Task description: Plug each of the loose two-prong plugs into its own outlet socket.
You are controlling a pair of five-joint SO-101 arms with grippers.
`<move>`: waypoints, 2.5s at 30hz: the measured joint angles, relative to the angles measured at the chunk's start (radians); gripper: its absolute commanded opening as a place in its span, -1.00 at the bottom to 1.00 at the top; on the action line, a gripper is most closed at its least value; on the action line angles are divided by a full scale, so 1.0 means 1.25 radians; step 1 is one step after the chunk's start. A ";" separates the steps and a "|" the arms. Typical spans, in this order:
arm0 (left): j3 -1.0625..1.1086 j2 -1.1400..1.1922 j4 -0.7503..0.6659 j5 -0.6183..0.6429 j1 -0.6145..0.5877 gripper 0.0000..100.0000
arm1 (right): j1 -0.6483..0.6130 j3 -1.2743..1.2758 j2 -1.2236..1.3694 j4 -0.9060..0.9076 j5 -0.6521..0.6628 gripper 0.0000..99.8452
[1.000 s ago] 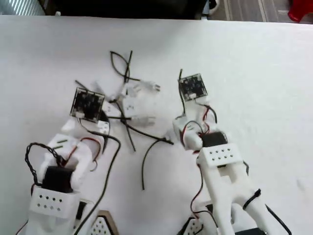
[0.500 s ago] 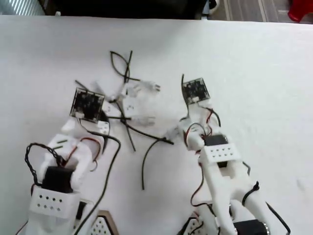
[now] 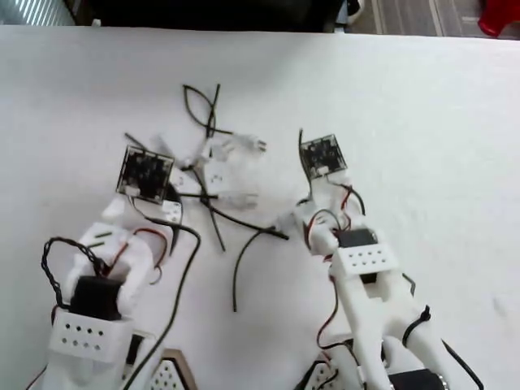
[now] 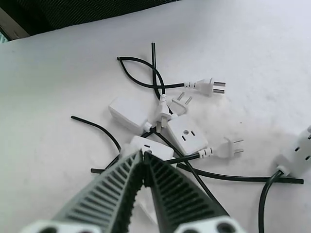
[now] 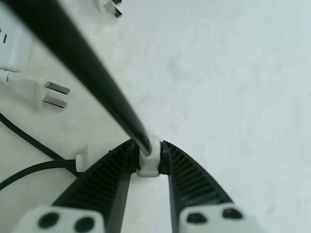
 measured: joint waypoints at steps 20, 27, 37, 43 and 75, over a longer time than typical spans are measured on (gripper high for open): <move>0.007 0.000 0.000 0.000 0.000 -0.95 | 0.014 0.072 -0.001 -0.005 0.000 -0.97; 0.007 0.000 0.000 0.000 0.000 -0.95 | 0.010 0.069 0.000 -0.010 0.001 -0.97; 0.007 0.000 0.000 0.000 0.000 -0.95 | 0.097 -0.042 0.012 -0.010 0.004 -0.96; 0.011 0.000 0.000 0.000 0.000 -0.95 | 0.092 -0.043 0.065 -0.085 -0.012 -0.91; 0.020 0.000 0.000 0.000 -0.001 -0.95 | 0.096 -0.076 0.076 0.017 -0.052 -0.97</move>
